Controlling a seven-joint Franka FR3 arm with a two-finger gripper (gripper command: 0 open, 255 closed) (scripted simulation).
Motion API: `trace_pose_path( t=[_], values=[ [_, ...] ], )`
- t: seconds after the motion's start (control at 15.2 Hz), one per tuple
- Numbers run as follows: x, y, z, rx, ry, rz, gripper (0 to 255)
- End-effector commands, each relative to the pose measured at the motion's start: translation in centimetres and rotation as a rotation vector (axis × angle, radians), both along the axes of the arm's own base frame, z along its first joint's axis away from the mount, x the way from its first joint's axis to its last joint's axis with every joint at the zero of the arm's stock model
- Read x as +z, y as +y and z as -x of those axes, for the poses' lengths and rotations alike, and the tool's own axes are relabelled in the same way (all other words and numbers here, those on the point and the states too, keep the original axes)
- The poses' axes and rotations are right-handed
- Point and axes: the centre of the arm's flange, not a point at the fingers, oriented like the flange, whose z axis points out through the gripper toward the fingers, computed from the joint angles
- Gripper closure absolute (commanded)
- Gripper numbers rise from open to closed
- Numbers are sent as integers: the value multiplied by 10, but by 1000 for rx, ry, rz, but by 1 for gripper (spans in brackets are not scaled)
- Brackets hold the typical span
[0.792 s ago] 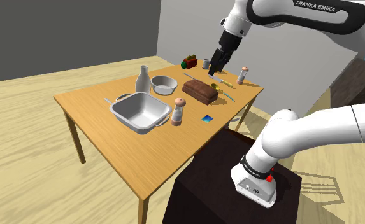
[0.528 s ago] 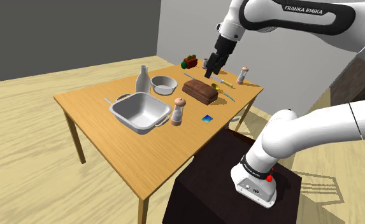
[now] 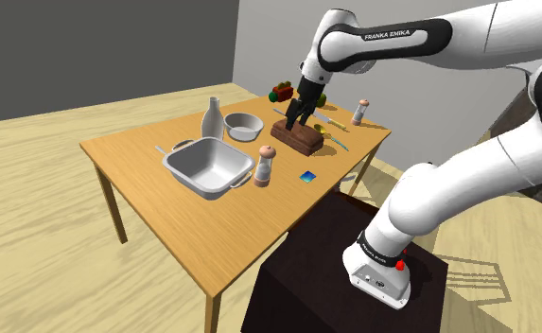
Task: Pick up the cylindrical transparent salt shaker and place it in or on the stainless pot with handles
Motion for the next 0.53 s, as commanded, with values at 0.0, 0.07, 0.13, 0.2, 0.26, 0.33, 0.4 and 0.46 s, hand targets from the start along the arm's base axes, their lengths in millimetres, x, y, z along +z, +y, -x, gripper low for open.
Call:
trace_pose_path(
  t=[0.0,0.07,0.13,0.2,0.26,0.33,0.4,0.46],
  values=[
    [-22,-5,-15,-8,7,-8,0],
    [-33,-8,-23,-12,12,-12,0],
    [-44,-11,-30,-16,16,-16,0],
    [-55,-14,-37,-20,21,-19,0],
    [-66,-17,-45,-24,25,-23,0],
    [-77,-20,-52,-27,30,-27,0],
    [-89,-23,-59,-31,34,-31,0],
    [-100,-26,-66,-35,39,-35,0]
  ],
)
